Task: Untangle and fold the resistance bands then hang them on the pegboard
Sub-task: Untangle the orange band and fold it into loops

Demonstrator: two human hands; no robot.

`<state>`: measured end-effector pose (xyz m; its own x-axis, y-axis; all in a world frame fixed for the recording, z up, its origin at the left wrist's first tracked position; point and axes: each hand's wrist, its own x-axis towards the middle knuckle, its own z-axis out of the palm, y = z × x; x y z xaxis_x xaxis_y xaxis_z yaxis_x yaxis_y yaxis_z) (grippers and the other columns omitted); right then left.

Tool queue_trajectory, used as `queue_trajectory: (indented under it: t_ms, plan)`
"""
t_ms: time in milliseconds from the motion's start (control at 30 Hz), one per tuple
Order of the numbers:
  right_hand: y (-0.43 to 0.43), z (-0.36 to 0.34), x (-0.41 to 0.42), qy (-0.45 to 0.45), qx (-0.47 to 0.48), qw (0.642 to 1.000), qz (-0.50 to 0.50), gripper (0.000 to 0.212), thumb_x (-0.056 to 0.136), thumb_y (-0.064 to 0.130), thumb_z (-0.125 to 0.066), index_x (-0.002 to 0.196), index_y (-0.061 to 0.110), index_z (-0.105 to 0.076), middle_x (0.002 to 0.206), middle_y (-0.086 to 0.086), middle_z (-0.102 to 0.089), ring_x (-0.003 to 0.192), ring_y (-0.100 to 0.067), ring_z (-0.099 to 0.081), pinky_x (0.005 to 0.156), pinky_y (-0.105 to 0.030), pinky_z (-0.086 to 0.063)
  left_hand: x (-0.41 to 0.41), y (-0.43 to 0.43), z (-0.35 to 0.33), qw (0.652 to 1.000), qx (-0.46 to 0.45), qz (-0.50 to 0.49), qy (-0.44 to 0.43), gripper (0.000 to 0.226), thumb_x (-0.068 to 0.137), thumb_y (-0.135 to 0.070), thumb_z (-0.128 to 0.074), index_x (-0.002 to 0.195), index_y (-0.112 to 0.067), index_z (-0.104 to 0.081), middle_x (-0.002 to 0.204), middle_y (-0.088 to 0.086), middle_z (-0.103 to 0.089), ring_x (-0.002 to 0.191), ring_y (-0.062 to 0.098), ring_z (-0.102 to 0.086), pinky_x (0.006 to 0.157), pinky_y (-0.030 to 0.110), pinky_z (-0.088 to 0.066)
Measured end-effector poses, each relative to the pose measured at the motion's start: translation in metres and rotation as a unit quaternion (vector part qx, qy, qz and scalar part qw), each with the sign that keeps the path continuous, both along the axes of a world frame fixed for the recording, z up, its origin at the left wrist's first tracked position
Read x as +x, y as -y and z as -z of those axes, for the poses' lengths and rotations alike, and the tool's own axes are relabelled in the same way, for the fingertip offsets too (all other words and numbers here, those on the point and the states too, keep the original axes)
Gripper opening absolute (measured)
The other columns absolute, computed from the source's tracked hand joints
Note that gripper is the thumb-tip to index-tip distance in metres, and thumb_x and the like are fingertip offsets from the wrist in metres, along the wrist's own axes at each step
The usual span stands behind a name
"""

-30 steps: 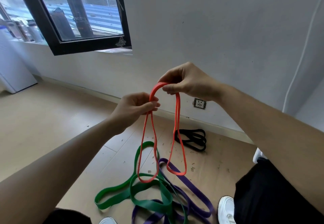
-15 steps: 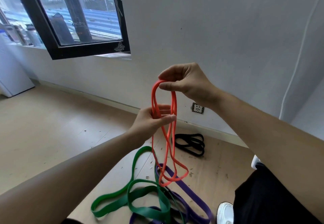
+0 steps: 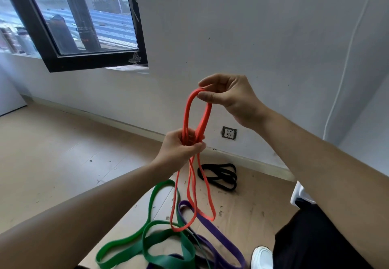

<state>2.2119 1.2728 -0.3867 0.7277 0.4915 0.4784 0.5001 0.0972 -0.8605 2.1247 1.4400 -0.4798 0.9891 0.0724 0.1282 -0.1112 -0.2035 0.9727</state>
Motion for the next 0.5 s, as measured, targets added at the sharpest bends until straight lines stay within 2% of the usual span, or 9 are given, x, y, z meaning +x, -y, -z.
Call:
queue_trajectory:
  t_ms: [200,367,500]
  plan:
    - [0.019,0.005,0.013,-0.014,-0.028,0.999,0.022,0.02,0.086,-0.001,-0.072,0.106,-0.001,-0.069,0.097,-0.019,-0.074,0.094,-0.027,-0.075,0.083,-0.031,-0.06,0.001,-0.024,0.008,0.997,0.077,0.012,0.017,0.016,0.087,-0.007,-0.074,0.101,-0.014,-0.07,0.095,0.013,-0.073,0.089,0.027,-0.074,0.083,0.033,-0.062]
    - [0.023,0.0,0.015,-0.001,0.024,0.998,0.052,0.017,0.087,-0.001,-0.071,0.102,0.006,-0.07,0.094,-0.015,-0.074,0.095,-0.025,-0.074,0.088,-0.035,-0.059,0.001,-0.04,0.016,0.984,0.174,0.043,0.002,0.015,0.086,-0.006,-0.075,0.1,-0.006,-0.073,0.091,0.009,-0.076,0.084,0.024,-0.076,0.083,0.043,-0.063]
    - [0.025,-0.005,0.012,0.003,0.061,0.996,0.066,0.019,0.085,0.008,-0.073,0.104,0.007,-0.07,0.095,-0.014,-0.075,0.096,-0.027,-0.074,0.088,-0.036,-0.059,0.0,-0.041,0.016,0.982,0.184,0.045,-0.001,0.013,0.087,-0.01,-0.075,0.1,-0.007,-0.075,0.088,0.006,-0.076,0.082,0.023,-0.076,0.082,0.042,-0.064]
